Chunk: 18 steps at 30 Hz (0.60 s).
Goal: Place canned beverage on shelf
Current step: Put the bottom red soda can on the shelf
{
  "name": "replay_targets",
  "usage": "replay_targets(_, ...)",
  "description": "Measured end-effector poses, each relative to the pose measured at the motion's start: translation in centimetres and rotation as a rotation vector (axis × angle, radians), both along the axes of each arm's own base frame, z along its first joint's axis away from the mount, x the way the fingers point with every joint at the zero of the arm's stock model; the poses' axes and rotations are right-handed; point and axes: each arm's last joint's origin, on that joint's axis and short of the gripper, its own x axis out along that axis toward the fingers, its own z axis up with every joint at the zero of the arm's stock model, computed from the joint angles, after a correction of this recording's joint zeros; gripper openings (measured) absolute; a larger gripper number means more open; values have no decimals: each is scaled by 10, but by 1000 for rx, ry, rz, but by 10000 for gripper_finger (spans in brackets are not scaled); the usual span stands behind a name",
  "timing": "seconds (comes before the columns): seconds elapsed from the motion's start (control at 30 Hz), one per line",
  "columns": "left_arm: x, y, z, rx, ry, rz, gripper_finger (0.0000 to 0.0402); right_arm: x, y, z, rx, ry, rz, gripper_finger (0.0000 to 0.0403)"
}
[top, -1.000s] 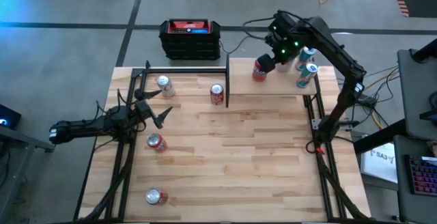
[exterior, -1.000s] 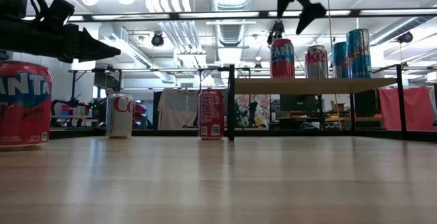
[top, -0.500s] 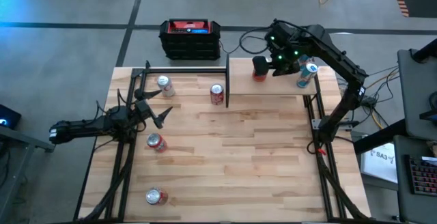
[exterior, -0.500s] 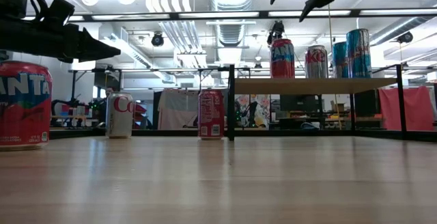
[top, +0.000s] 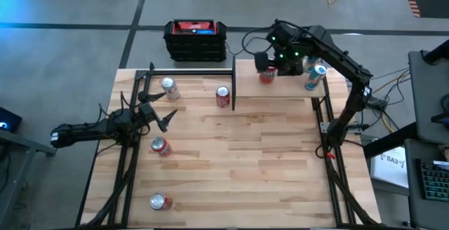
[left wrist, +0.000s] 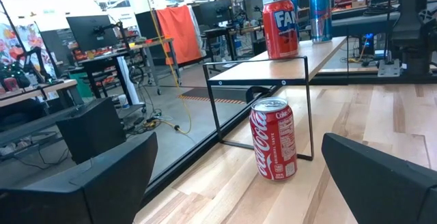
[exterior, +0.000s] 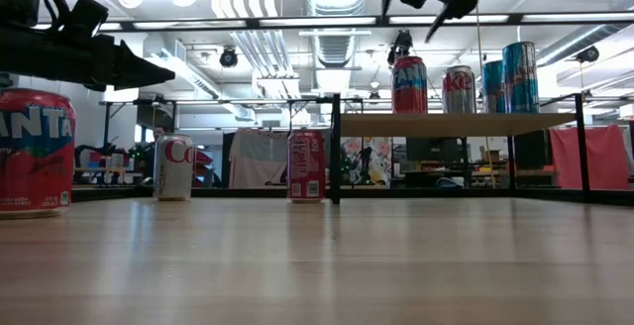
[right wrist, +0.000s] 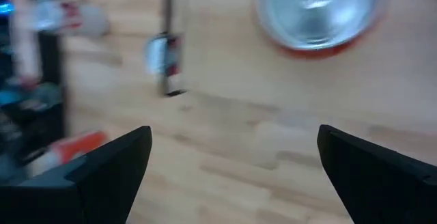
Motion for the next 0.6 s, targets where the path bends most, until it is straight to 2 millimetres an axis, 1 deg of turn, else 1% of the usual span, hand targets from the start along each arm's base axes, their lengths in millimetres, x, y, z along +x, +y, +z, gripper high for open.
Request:
replay_targets(0.07, 0, 0, 0, 0, 0, 0, 399, 0, 6, -4, -39, 74, -6, 400)
replay_targets(0.13, 0, 0, 0, 0, 1, 0, 399, 5, 17, -8, -86, 143, -2, 400)
replay_targets(0.2, 0, 0, 0, 0, 0, 0, 399, 11, 30, -11, -153, 181, 2, 400)
replay_targets(0.3, 0, 0, 0, 0, 0, 0, 399, 16, 55, -14, -247, 226, 6, 400)
replay_targets(0.4, 0, 0, 0, 0, 0, 0, 399, 17, 80, -19, -323, 251, -26, 400)
replay_targets(0.53, 0, 0, 0, 0, 0, 0, 399, 14, 108, -34, -393, 281, -70, 400)
replay_targets(0.6, 0, 0, 0, 0, 0, 0, 399, 11, 121, -42, -461, 298, -83, 400)
